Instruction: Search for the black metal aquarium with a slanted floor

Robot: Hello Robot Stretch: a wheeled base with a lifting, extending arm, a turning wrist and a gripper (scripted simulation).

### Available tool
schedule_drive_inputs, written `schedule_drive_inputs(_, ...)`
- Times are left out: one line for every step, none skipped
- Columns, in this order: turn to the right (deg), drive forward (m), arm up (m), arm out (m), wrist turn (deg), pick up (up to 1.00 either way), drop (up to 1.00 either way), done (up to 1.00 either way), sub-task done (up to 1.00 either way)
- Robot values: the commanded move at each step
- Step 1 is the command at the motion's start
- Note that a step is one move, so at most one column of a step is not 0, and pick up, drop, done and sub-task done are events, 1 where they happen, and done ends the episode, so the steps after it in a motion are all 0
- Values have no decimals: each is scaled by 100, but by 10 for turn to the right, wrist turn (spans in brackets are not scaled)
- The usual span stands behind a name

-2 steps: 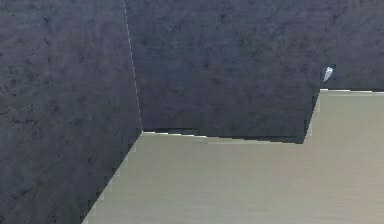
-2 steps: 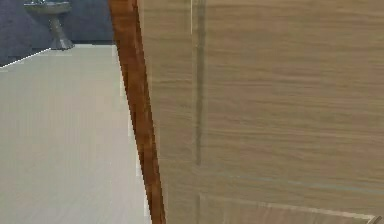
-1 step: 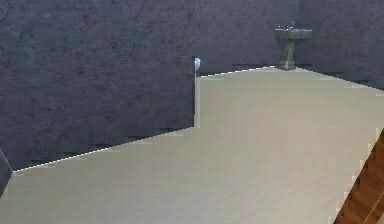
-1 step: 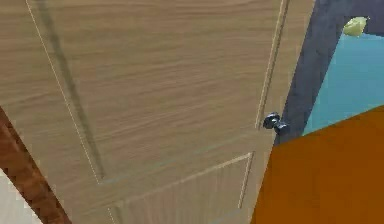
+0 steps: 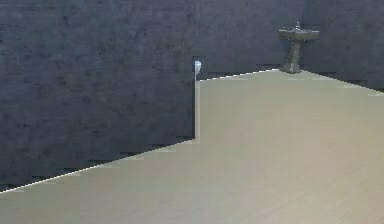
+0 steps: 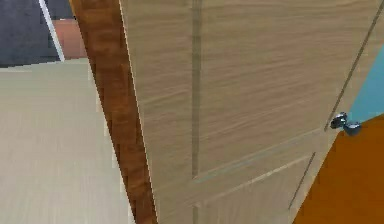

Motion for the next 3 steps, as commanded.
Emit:
schedule_drive_inputs(-210,0,0,0,0,0,0,0,0)
schedule_drive_inputs(0,30,0,0,0,0,0,0,0)
schedule_drive_inputs(450,0,0,0,0,0,0,0,0)
